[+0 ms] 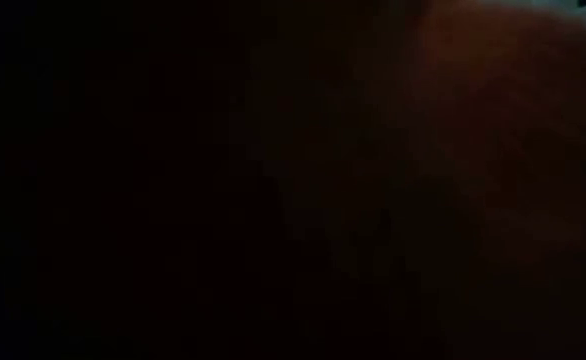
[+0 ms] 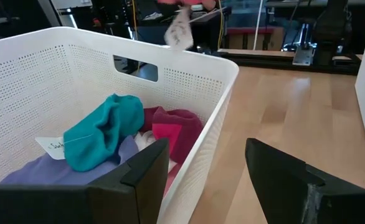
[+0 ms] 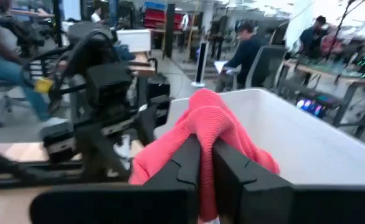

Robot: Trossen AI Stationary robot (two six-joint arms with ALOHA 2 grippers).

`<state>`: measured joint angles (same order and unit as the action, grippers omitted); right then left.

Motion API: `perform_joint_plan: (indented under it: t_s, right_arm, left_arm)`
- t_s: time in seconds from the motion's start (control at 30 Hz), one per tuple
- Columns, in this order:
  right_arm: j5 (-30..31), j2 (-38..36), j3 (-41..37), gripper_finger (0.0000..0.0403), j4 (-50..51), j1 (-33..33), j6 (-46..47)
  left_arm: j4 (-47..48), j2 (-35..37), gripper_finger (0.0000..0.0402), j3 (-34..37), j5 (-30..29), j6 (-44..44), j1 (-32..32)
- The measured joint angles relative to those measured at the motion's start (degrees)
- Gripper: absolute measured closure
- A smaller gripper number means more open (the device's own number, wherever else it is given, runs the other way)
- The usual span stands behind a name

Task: Sort clothes
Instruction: Put the orange sock into the top white bin

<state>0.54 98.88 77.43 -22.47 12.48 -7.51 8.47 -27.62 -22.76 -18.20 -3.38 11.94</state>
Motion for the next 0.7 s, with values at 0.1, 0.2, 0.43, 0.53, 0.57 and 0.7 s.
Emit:
perform_joint_plan:
  t_s: [0.1,0.2,0.43,0.53,0.57,0.7]
  right_arm:
    - [0.36,2.55,4.06,0.0375,2.47,0.9,-0.35]
    - [0.41,5.62,9.29,0.0375,7.9,2.19,-0.37]
    - [1.99,12.04,21.65,0.0374,20.62,4.6,-0.24]
    - [2.09,13.68,23.41,0.0374,21.68,5.01,-0.22]
    - [2.07,14.04,23.77,0.0372,21.65,4.96,-0.22]
    - [1.9,14.43,23.95,0.0333,22.59,4.73,0.28]
  left_arm:
    - [-0.02,0.01,0.0199,0.0,0.0,0.01,0.0]
    - [-0.02,0.0,0.0199,0.0,0.0,-0.01,-0.01]
    - [0.02,0.01,0.0199,0.0,0.0,0.05,-0.02]
    - [0.07,0.01,0.0199,0.0,0.0,0.06,-0.02]
    - [0.07,0.01,0.0199,0.0,0.0,0.03,-0.01]
    - [0.11,0.01,0.0199,0.0,0.0,0.12,0.0]
